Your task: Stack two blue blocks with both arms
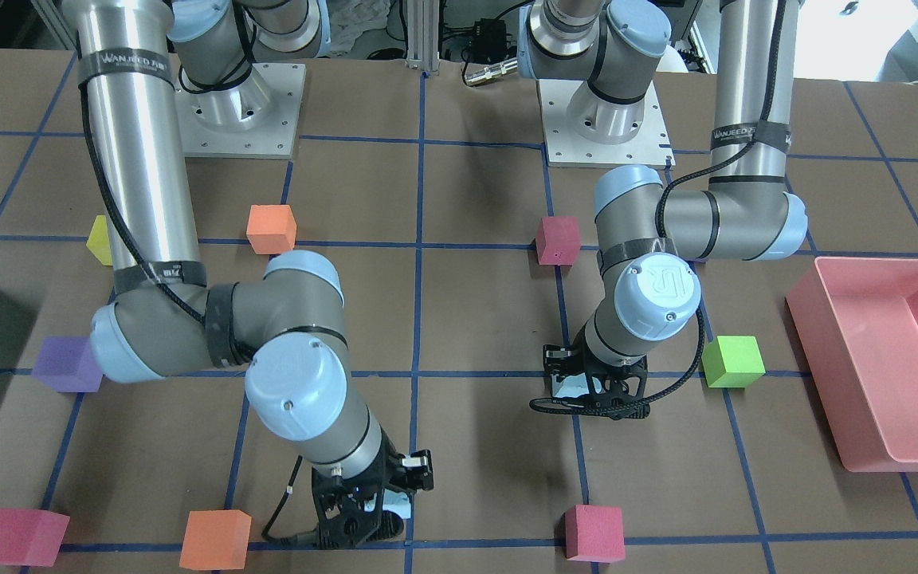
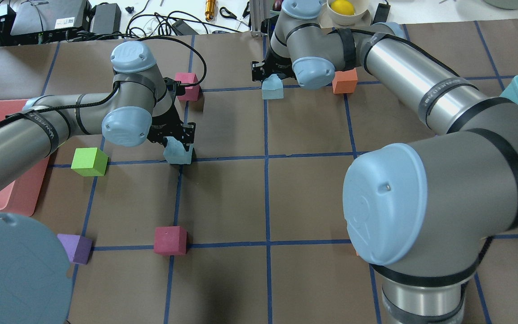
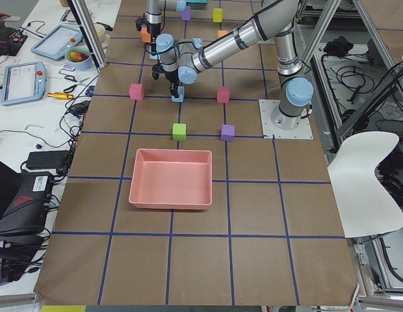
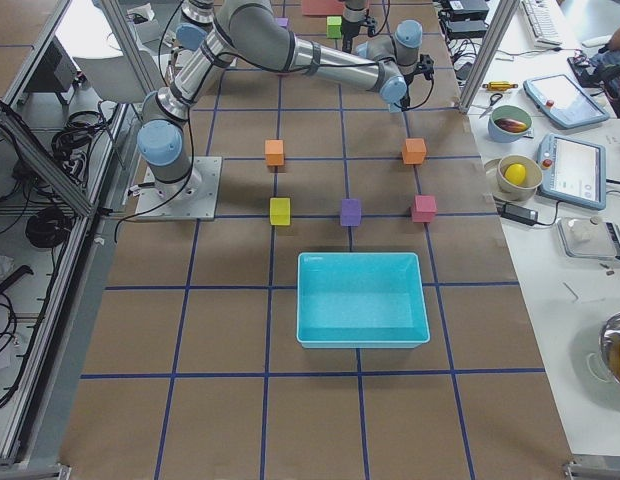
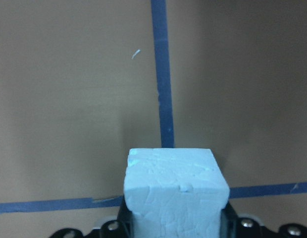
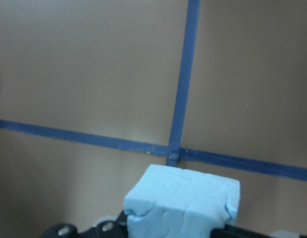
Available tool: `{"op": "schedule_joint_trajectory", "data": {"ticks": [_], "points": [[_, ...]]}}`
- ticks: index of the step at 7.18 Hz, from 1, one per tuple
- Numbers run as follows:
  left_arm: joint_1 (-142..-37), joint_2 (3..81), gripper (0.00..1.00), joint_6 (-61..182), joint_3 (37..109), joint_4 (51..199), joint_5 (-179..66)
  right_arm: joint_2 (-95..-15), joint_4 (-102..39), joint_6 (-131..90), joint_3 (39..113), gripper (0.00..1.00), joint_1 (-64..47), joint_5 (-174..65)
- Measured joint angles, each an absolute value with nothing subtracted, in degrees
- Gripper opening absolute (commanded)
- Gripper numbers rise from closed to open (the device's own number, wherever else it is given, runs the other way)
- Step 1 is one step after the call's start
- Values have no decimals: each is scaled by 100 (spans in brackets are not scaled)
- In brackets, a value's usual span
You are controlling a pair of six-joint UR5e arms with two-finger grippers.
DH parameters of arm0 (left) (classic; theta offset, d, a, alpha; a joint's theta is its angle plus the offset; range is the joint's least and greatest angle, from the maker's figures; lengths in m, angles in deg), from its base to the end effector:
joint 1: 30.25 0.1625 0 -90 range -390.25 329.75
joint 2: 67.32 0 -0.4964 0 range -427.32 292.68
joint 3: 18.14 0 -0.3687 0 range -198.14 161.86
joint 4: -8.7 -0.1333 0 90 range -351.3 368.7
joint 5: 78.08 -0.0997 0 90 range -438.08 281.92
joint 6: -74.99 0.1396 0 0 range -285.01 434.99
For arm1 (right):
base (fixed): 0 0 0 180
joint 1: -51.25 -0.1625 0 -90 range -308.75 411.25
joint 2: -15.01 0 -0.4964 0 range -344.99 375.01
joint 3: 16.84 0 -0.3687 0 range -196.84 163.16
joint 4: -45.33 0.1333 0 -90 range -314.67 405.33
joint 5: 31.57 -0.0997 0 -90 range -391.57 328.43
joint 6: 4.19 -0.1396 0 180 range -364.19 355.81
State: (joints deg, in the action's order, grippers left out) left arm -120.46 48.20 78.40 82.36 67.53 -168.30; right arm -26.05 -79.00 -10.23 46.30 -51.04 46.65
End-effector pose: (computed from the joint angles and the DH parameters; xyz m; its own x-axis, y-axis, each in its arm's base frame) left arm -0.1350 -0.5991 0.2461 -0.9980 0.0632 0.0012 0.0631 0.9944 0.0846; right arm 0.3374 -0.7886 0.2376 -0.9639 -0.1488 -0.2207 -0.1072 0.9759 -0.1900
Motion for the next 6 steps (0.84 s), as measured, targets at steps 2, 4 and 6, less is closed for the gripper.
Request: {"op": "schedule_joint_trajectory", "data": {"ticks": [2,4,6], "points": [[-12036,4744,0,7850,8049,6801,-16834,-2287,-7718,-1015,4201,77,-5152,4617],[-12035,4820,0,7841,7532,7155,-16828,-2192,-7693,-1014,4171,100,-5190,4615],[-12044,4999,0,7825,6940,7508,-16781,-2170,-7665,-1014,4176,100,-5214,4629]]}}
